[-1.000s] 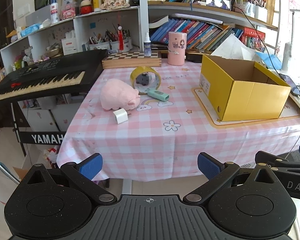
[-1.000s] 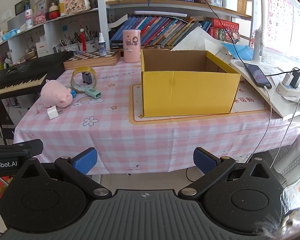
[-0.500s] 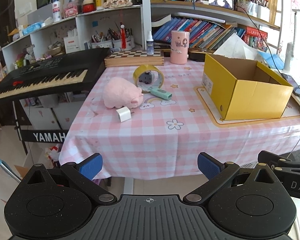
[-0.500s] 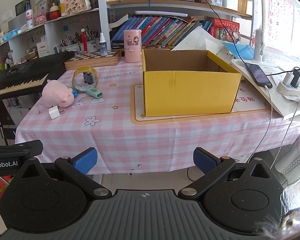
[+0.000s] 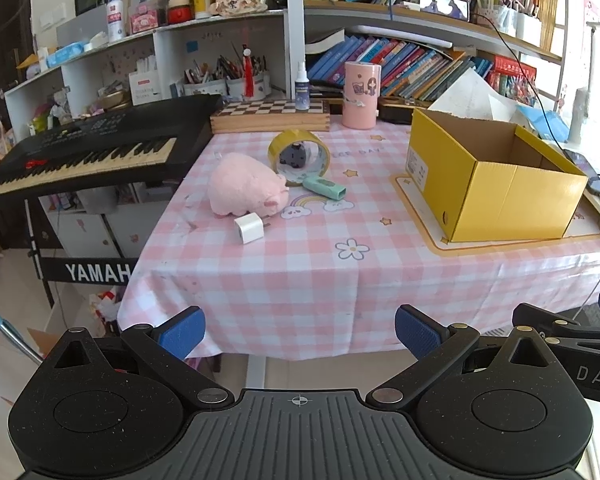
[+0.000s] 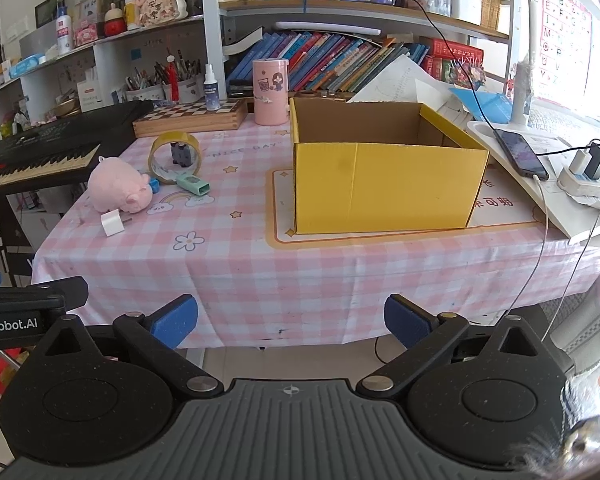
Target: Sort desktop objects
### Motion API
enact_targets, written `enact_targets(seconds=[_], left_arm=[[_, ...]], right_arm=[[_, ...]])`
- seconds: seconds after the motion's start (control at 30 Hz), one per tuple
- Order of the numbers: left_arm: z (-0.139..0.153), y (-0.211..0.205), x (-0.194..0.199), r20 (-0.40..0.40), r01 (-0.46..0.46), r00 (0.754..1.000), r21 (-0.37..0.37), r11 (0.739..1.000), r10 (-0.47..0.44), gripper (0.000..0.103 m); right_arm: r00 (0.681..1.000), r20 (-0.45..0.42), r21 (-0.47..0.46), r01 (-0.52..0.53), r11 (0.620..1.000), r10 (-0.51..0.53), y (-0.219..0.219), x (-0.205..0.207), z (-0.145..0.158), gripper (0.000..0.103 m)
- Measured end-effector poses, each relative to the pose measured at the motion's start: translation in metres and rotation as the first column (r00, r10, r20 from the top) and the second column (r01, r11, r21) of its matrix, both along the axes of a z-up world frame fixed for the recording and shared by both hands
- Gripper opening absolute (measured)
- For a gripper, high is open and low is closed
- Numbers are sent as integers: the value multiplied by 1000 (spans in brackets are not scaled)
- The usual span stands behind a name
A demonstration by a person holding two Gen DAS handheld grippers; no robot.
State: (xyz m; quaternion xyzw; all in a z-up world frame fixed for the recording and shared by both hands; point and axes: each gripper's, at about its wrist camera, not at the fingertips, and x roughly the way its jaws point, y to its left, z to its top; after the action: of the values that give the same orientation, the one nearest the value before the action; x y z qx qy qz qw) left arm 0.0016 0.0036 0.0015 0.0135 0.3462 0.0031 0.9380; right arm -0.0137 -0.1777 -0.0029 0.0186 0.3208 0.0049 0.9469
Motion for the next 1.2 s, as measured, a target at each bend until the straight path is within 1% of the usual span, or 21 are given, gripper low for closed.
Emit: enact_targets(seconds=[0.23,0.43,0.87,1.2], left_arm=[[-1,2,2,-3,-9,1000,1,1000,9,102],[-3,8,4,-8,-18,1000,-5,1000,18,102],[-4,17,4,-11,-14,1000,-12,1000,14,102],[-7,37,0,-25,-51,998,-21,998,50,102]], right_arm=[[1000,1,5,-1,1000,1,1,1,-1,101],[1000,5,-2,18,1000,-18,5,4,0,101],[1000,-7,6,-12,1000,12,18,4,-1,101],[998,-26,19,-56,998,57,38,8,-2,101]])
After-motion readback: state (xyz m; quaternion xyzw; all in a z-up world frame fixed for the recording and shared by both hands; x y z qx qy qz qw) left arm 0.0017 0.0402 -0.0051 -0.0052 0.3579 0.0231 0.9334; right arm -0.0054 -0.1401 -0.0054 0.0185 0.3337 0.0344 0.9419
